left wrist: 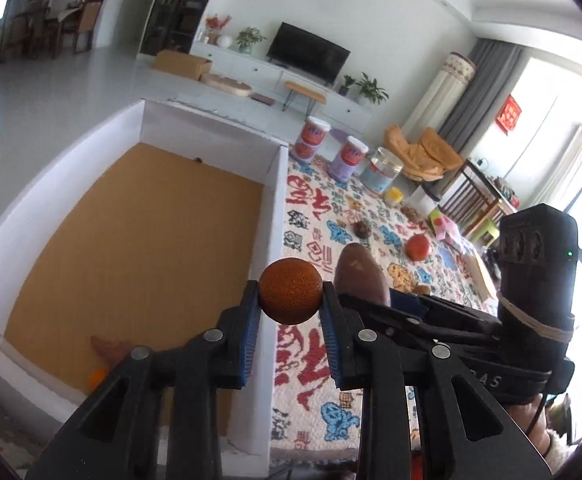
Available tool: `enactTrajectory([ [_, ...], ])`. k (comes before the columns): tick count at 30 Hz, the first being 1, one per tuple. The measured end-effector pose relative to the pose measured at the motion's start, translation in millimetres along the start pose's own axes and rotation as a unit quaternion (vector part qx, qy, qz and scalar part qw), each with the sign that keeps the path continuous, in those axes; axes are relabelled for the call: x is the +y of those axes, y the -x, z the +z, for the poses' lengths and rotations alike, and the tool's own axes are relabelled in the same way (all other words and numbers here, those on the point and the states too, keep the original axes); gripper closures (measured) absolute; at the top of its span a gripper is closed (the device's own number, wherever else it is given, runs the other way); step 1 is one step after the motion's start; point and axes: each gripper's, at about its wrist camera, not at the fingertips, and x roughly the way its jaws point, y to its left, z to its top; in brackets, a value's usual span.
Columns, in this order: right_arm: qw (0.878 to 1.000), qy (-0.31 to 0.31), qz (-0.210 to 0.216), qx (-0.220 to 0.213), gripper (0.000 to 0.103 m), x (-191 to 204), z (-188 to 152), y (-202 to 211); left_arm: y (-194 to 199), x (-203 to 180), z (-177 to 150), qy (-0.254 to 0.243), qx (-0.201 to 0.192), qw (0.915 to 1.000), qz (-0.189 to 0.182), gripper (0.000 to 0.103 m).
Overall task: Organize fruits
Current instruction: 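Carry both fruits into the white box and open both grippers, then move both grippers back over the table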
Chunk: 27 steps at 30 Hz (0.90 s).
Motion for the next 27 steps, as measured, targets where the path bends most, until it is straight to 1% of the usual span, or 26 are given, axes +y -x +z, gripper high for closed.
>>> enactTrajectory([
  [2, 1.000, 0.022, 0.012, 0.016, 0.057, 20, 2, -19, -19, 28, 3, 0.032, 0.021, 0.9989, 0.028, 0.074],
  [6, 0.997, 0.059, 0.008, 0.053, 0.057, 42, -3, -60, -55, 68, -4, 0.079, 0.056, 0.9927, 0.072, 0.074],
  [8, 0.995, 0.077, -0.003, 0.069, 0.057, 50, -8, -76, -63, 79, -9, 0.092, 0.064, 0.9903, 0.083, 0.074],
  [10, 0.993, 0.089, -0.016, 0.082, 0.057, 52, -13, -91, -64, 82, -13, 0.092, 0.064, 0.9892, 0.095, 0.073],
  [11, 0.992, 0.093, -0.021, 0.084, 0.058, 53, -13, -96, -66, 83, -12, 0.091, 0.064, 0.9888, 0.100, 0.073],
  [13, 0.991, 0.101, -0.030, 0.082, 0.059, 54, -13, -102, -66, 83, -13, 0.091, 0.064, 0.9875, 0.111, 0.071],
  [14, 0.991, 0.105, -0.035, 0.079, 0.059, 55, -12, -104, -64, 83, -14, 0.092, 0.063, 0.9872, 0.114, 0.062],
  [15, 0.990, 0.108, -0.039, 0.076, 0.058, 55, -10, -106, -62, 84, -13, 0.093, 0.061, 0.9874, 0.112, 0.058],
  [17, 0.991, 0.105, -0.046, 0.070, 0.058, 54, -5, -105, -59, 82, -11, 0.093, 0.052, 0.9875, 0.116, 0.039],
  [18, 0.992, 0.099, -0.044, 0.061, 0.058, 51, -3, -101, -55, 79, -9, 0.089, 0.043, 0.9878, 0.120, 0.033],
  [19, 0.994, 0.092, -0.043, 0.048, 0.058, 48, -1, -94, -51, 75, -9, 0.083, 0.032, 0.9884, 0.123, 0.025],
  [20, 0.994, 0.087, -0.046, 0.037, 0.057, 45, 1, -87, -47, 69, -9, 0.074, 0.023, 0.9893, 0.123, 0.021],
  [22, 0.995, 0.081, -0.061, 0.017, 0.051, 36, 1, -70, -43, 54, -10, 0.053, 0.013, 0.9918, 0.115, 0.020],
  [24, 0.994, 0.075, -0.084, -0.004, 0.027, 23, -3, -50, -43, 34, -14, 0.031, 0.010, 0.9950, 0.095, 0.019],
  [26, 0.992, 0.063, -0.108, -0.027, 0.016, 5, -12, -28, -44, 9, -21, 0.007, 0.012, 0.9977, 0.067, 0.017],
  [27, 0.990, 0.056, -0.123, -0.036, 0.013, -6, -19, -17, -45, -6, -26, -0.009, 0.015, 0.9985, 0.052, 0.017],
])
